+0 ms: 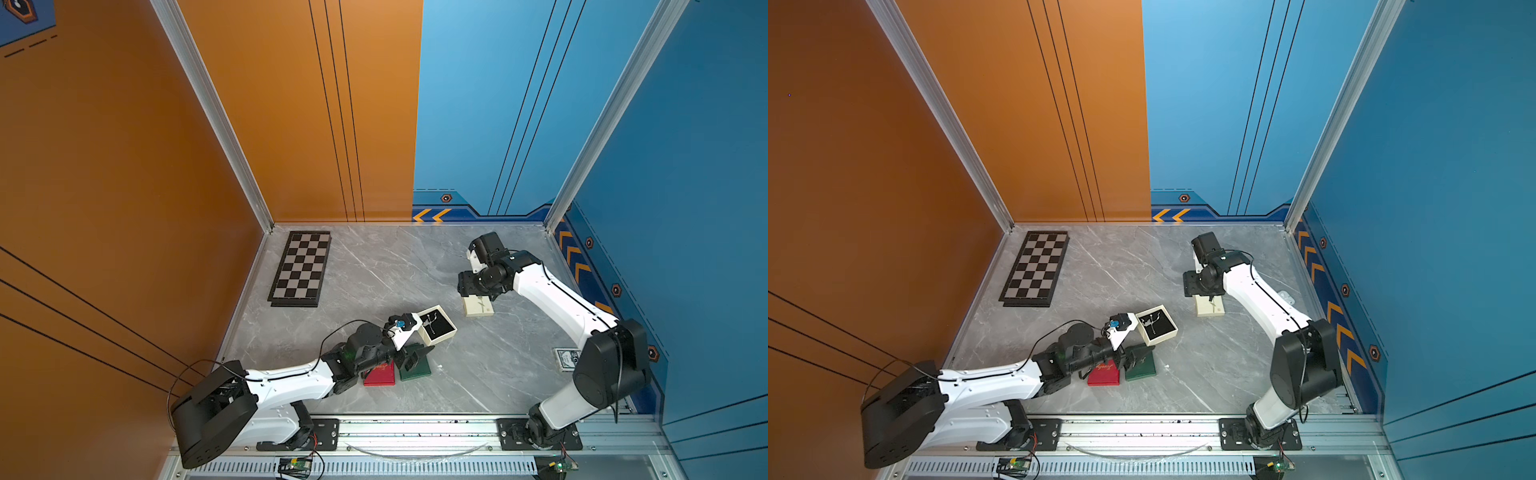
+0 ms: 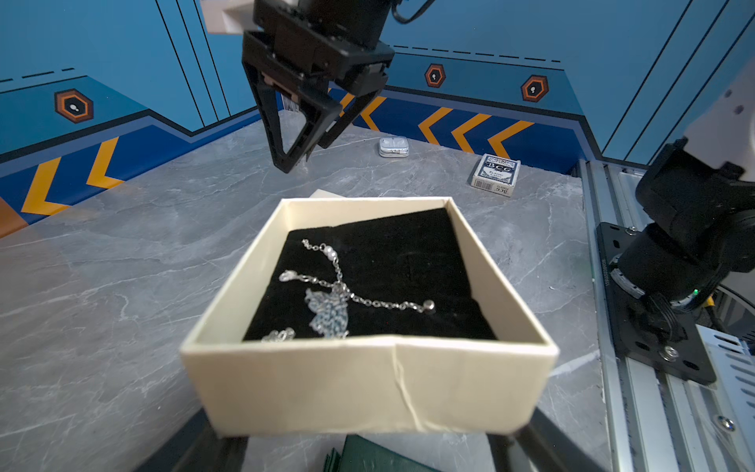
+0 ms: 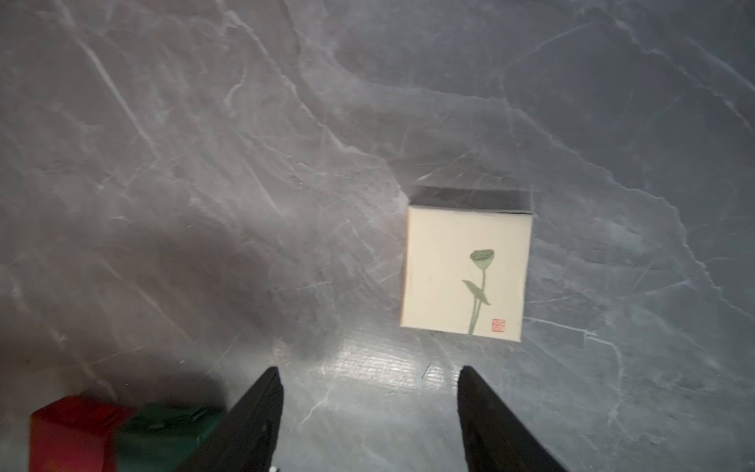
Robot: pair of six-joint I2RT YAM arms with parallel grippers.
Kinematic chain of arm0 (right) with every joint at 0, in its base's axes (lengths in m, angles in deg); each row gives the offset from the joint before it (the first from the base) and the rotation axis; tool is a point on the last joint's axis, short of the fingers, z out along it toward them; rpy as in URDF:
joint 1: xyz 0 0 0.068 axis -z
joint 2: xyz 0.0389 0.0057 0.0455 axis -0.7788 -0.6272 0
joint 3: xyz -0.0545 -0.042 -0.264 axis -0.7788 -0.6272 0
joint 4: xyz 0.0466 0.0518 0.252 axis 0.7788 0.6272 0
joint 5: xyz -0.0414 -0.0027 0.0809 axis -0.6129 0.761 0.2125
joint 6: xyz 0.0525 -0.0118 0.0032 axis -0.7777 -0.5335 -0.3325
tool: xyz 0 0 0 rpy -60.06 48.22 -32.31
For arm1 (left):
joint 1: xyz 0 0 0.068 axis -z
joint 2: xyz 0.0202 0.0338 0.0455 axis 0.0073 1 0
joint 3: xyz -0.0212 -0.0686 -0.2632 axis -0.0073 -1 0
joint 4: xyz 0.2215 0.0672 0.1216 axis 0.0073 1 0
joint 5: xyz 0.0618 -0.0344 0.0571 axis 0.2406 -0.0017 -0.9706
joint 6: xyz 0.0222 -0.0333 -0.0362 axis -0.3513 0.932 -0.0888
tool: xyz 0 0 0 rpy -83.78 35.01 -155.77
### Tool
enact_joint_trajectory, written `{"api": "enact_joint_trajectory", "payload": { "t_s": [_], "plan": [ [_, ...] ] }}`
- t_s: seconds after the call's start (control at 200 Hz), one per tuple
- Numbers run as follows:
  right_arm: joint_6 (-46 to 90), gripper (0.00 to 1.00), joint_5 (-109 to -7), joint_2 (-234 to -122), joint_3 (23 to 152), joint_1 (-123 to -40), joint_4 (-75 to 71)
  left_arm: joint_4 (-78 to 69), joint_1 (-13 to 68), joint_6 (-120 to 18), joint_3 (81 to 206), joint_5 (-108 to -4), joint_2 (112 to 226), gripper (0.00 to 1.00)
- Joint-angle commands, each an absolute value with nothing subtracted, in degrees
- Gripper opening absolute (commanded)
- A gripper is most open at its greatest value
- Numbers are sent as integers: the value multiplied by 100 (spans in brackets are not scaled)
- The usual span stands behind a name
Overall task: Take the necklace out of the lift-off lid jewelry box
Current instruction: Place the lid at the center of the board, then place the jewelry box at the center of the board.
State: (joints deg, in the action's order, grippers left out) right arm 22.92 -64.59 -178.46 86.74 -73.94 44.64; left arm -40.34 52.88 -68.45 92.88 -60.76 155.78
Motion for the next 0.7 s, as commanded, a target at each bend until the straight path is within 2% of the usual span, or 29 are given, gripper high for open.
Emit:
{"api": "enact_joint_trajectory", "payload": {
  "t_s": [0.0, 0.13, 0.34, 0.696],
  "plan": [
    [2074, 63, -5899, -17371, 8555, -7627, 4645, -4025, 5246, -6889, 9250, -6060, 15544, 77],
    [1940, 54, -5646, -17005, 8503, -7842, 4658, -4007, 5246, -6895, 9264, -6067, 15555, 77],
    [1919, 46, -5453, -16861, 8297, -8199, 4730, -4006, 5251, -6893, 9306, -6068, 15595, 77],
    [1849, 39, -5447, -16818, 8108, -8608, 4740, -4007, 5264, -6886, 9368, -6053, 15655, 77]
  ]
}}
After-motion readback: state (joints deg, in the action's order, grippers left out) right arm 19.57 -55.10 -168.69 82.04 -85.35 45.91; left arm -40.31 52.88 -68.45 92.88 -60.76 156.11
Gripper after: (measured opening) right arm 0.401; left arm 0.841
